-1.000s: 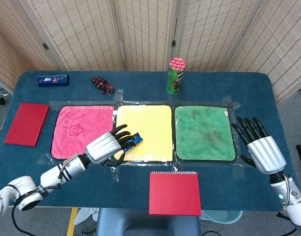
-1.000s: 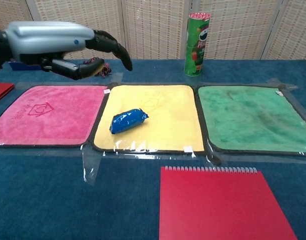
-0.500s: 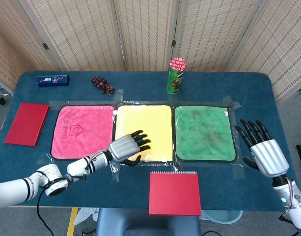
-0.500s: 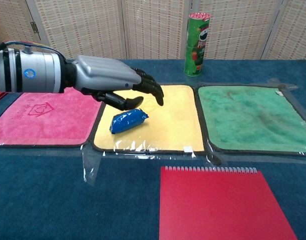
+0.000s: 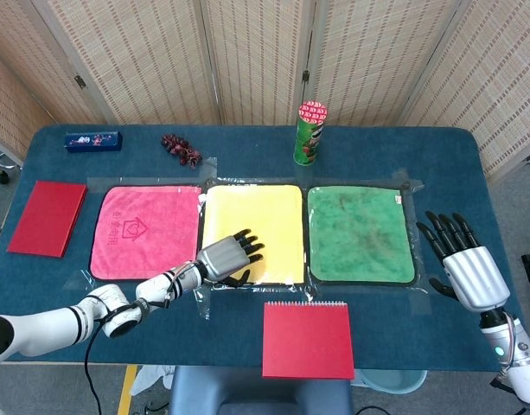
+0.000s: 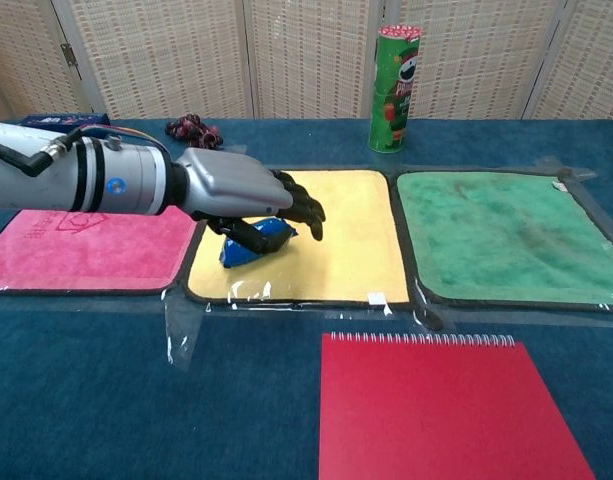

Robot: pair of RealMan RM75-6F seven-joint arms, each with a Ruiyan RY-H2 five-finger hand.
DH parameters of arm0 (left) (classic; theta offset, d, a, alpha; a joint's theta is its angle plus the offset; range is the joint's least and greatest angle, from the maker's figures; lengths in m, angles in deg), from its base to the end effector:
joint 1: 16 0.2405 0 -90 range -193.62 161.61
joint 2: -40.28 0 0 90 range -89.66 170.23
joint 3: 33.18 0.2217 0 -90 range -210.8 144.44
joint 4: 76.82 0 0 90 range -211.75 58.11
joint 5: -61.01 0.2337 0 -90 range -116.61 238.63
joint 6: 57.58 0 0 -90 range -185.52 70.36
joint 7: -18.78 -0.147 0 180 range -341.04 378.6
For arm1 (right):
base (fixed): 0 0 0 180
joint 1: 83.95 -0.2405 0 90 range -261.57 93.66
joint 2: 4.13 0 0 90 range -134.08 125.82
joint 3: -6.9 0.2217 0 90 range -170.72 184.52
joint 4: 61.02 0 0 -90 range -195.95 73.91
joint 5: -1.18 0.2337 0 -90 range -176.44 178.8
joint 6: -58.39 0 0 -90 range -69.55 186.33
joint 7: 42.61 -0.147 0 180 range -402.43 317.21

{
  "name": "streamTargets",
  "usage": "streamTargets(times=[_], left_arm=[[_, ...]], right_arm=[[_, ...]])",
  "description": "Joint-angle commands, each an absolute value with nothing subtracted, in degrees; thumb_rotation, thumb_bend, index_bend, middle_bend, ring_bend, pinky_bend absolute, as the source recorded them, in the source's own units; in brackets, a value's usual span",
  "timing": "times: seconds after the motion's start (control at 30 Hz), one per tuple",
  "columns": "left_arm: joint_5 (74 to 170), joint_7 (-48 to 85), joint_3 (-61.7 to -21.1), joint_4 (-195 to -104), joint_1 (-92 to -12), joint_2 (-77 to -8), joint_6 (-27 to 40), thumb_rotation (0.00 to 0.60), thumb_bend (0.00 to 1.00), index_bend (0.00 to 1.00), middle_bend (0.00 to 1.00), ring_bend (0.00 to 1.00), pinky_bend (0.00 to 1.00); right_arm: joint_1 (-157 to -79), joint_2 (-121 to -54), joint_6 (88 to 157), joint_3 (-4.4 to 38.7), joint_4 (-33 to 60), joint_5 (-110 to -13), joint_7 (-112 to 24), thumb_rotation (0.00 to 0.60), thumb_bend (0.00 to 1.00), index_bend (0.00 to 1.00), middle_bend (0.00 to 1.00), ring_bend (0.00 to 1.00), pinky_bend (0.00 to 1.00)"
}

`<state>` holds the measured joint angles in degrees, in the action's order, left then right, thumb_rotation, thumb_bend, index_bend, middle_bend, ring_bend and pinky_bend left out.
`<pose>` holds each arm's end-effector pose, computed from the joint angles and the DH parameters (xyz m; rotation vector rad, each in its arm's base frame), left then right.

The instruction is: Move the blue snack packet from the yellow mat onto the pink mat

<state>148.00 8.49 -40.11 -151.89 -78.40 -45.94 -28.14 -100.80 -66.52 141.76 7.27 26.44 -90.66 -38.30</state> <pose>-0.0568 0.3541 -0.0750 -2.5151 -0.3551 -0.6580 -0.2614 -0.2334 0.1250 1.6608 -0.6057 0.9146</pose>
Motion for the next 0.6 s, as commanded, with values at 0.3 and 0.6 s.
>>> streamTargets(times=[0.3,0.6], left_arm=[[145.6,5.6,-37.7,-148.0,-79.0,-48.2,-28.4,0.0,0.71,0.24,0.11,0.07,0.0],[144.0,3.9,-36.6,-146.2,-78.4,-48.6,-27.1,0.0,0.71,0.3,0.21,0.15,0.0]], right_arm=[[-100.3,-67.3,141.0,7.9,25.7,-90.7,-38.8,0.6,0.11,0.0,0.0,0.0,0.0],[-99.6,-67.3,141.3,8.5,26.2,-90.7,-38.6,0.6,0.11,0.0,0.0,0.0,0.0]])
